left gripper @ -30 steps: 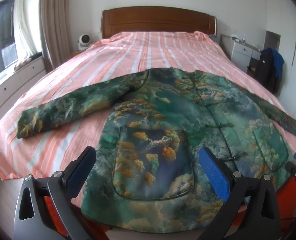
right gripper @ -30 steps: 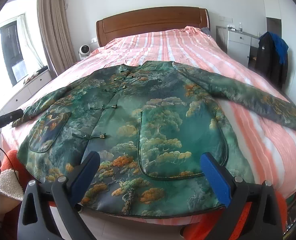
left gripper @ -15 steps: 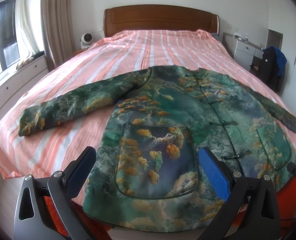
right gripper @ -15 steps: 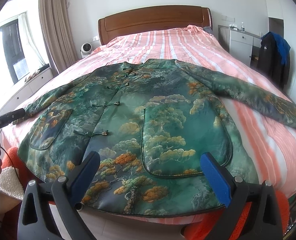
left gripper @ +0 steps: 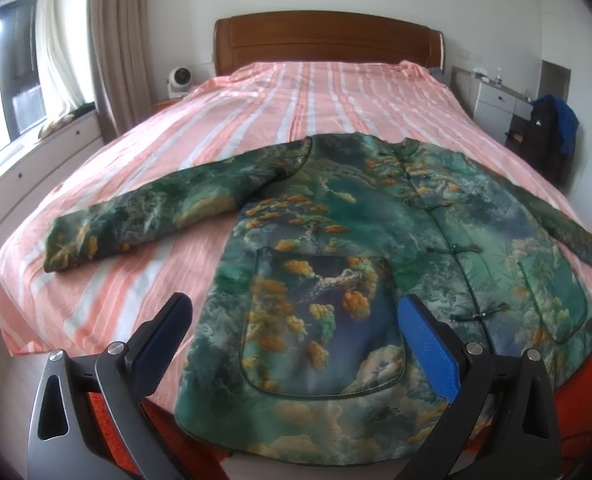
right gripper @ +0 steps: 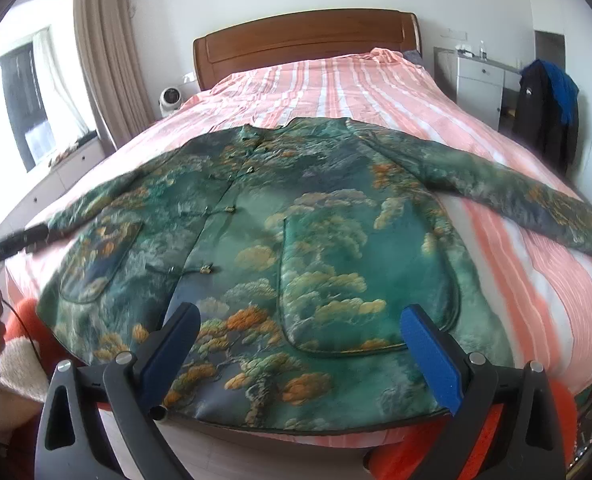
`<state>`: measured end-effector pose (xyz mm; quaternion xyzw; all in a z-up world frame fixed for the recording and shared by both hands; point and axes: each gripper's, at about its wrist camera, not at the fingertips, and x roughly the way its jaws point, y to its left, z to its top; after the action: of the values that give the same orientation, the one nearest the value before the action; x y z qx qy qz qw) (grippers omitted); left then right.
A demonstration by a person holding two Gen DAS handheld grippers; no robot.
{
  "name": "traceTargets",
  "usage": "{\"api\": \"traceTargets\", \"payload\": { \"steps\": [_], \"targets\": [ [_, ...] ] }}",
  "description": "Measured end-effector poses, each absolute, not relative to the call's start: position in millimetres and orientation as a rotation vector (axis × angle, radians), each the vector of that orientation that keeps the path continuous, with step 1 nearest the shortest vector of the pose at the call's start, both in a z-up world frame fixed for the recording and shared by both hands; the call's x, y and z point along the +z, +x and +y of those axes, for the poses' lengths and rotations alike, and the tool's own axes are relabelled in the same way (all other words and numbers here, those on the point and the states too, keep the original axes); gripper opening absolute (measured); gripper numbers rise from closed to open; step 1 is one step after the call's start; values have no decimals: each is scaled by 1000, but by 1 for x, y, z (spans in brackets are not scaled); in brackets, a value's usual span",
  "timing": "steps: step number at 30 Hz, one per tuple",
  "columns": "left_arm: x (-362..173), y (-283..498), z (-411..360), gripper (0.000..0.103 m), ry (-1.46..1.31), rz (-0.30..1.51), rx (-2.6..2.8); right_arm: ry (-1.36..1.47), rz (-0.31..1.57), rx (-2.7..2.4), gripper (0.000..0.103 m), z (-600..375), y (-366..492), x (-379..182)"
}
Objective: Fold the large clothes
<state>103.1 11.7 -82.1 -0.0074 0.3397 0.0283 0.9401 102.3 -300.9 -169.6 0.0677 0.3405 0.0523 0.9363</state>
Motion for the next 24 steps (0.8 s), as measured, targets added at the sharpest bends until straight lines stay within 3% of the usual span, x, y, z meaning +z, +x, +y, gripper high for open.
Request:
{"api": "traceTargets", "payload": {
  "steps": [7, 11, 16, 18, 20, 21, 24],
  "targets": [
    [-79, 101, 21, 102, -31, 677, 84, 455, 680, -73, 99, -446, 135, -162],
    [-80, 98, 26, 102, -39, 679, 99, 789, 654, -332, 99, -584, 140, -200],
    [-83, 100, 23, 102, -27, 694, 110, 1121, 530, -434, 94, -675, 137, -245],
    [-84, 103, 22, 102, -29, 700, 111, 1179, 454, -412, 75, -690, 146, -247],
    [-85, 105, 20, 102, -27, 702, 112, 1171, 478, -450, 24, -698, 162, -246],
    [-84, 105, 20, 102, -25, 699, 112, 1128, 502, -488, 15, -696, 169, -240],
    [-86, 103, 23, 102, -27, 681, 120, 948, 492, -451, 14, -668, 199, -187]
  ]
}}
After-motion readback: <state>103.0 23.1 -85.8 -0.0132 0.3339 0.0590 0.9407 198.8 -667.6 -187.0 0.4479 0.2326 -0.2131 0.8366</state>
